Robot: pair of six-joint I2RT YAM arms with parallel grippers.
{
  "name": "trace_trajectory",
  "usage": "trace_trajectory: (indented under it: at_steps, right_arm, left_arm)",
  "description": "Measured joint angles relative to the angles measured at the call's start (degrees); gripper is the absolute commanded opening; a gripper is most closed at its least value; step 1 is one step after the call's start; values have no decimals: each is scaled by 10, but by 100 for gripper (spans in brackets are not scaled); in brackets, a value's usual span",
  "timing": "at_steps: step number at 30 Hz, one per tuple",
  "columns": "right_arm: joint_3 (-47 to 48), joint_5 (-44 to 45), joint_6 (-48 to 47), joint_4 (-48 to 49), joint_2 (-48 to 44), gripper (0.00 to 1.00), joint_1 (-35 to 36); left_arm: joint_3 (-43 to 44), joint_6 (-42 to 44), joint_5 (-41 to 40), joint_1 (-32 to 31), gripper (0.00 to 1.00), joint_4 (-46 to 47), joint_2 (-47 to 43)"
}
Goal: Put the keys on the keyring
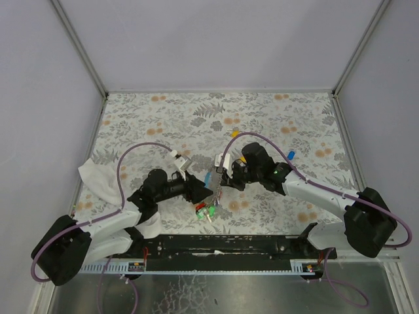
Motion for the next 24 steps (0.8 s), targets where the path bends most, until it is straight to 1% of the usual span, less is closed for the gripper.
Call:
trace_trajectory:
  at_steps: [7, 14, 18, 20, 23, 24]
  right_arm:
    - [7, -1, -9, -16, 2, 0, 0]
    - [8, -2, -9, -16, 3, 0, 0]
    - [8, -9, -8, -16, 4, 0, 0]
    - [8, -15, -8, -15, 6, 0, 0]
    - [8, -16, -8, -12, 13, 0, 0]
    - [8, -16, -8, -12, 15, 0, 0]
  left_arm:
    - [28, 24, 36, 0, 52, 30, 28]
    - [40, 33, 53, 0, 50, 31, 61]
    - [52, 38, 56, 0, 40, 30, 78]
    - [62, 39, 60, 0, 38, 31, 87]
    - [71, 40, 67, 0, 31, 33, 95]
    - [71, 40, 71, 0, 31, 35, 97]
